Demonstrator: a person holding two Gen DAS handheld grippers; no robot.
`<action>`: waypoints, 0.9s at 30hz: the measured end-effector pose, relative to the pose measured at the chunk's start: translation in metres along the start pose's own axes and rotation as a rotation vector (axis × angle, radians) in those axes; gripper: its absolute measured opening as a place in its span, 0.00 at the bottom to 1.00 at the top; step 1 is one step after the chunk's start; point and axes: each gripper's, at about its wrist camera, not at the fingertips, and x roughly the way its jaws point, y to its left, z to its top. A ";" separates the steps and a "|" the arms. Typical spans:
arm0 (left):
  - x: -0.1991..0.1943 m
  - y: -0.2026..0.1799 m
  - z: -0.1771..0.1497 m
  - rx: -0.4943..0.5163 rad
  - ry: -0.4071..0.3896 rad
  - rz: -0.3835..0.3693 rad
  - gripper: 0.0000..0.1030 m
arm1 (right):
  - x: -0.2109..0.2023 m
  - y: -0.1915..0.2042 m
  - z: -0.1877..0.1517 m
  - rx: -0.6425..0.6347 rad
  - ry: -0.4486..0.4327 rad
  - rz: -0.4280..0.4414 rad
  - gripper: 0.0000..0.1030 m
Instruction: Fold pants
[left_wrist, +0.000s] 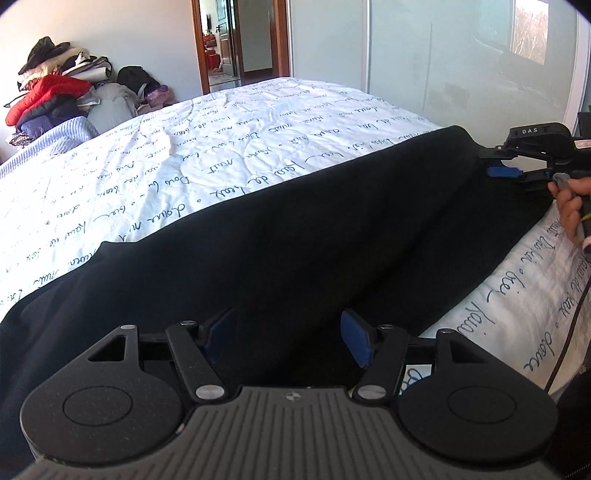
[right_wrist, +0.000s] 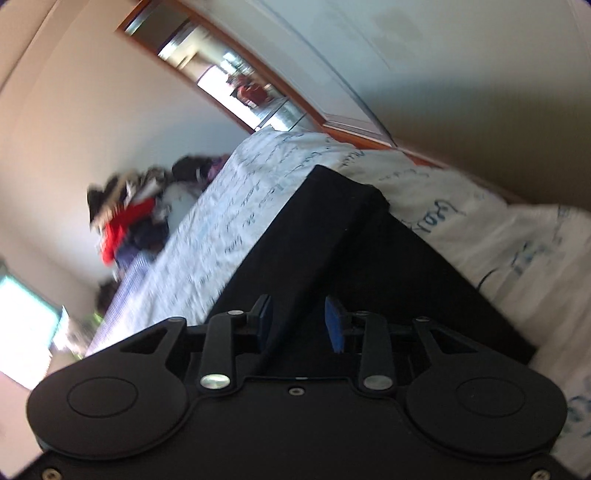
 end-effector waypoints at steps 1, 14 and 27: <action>0.000 0.000 0.001 0.000 0.000 0.001 0.65 | 0.002 -0.001 -0.001 0.043 -0.007 0.009 0.33; 0.012 -0.027 0.012 0.152 -0.055 0.011 0.72 | 0.010 0.039 0.008 0.061 -0.118 -0.024 0.08; 0.041 -0.072 -0.002 0.461 -0.071 0.147 0.72 | -0.008 0.105 0.048 -0.129 -0.214 0.058 0.04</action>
